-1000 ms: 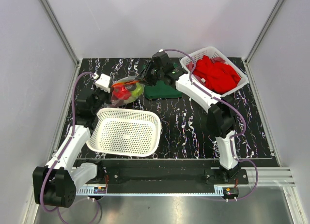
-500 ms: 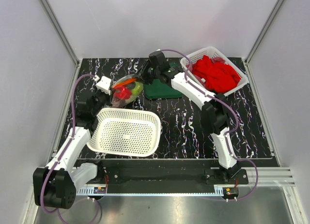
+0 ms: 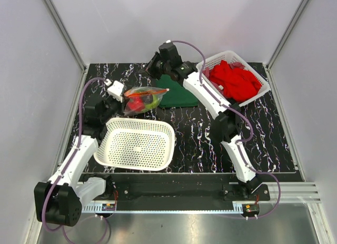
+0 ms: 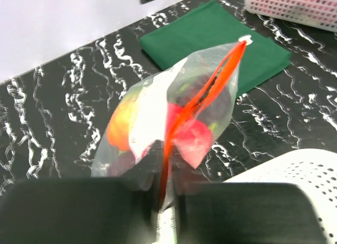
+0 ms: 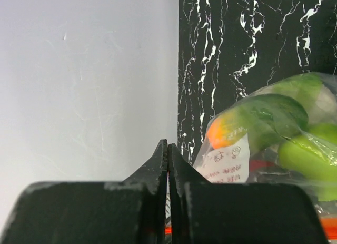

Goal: Open the zip-top bag and remove the fake food

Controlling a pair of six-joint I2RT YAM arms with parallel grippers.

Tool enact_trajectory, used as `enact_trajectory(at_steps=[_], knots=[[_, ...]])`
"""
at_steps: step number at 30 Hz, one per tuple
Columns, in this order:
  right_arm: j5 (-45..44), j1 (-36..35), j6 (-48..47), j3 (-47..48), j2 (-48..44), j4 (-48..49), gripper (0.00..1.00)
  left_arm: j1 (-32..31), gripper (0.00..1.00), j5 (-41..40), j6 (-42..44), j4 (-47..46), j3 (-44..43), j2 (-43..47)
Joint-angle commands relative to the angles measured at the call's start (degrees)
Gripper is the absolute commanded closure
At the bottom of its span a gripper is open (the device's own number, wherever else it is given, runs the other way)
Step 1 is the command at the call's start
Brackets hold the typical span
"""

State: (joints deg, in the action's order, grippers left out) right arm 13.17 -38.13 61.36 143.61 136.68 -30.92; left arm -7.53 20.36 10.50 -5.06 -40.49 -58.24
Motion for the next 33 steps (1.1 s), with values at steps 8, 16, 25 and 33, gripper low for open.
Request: enact_trajectory(at_steps=[8,16,25,33], knots=[[-4.8,-1.6,-15.9,-6.4,-11.7,-12.4,0.64,3.5,1.0,4.9,-5.5,0.2,-6.0,-4.4],[2.5,-2.2,-48.6,-15.0,-16.3,-9.4,0.45,5.3,1.0,10.0,-6.5,1.3,-7.4,-4.8],[7.8,-2.3,-79.1,-15.8,-16.4,-9.9,0.53,7.4,1.0,17.3,-3.6,2.3,-9.2,-6.8],[5.5,-2.2,-88.3,-13.4,-11.6,-13.0,0.64,7.4,1.0,17.6,-2.7,2.0,-8.1,-6.4]])
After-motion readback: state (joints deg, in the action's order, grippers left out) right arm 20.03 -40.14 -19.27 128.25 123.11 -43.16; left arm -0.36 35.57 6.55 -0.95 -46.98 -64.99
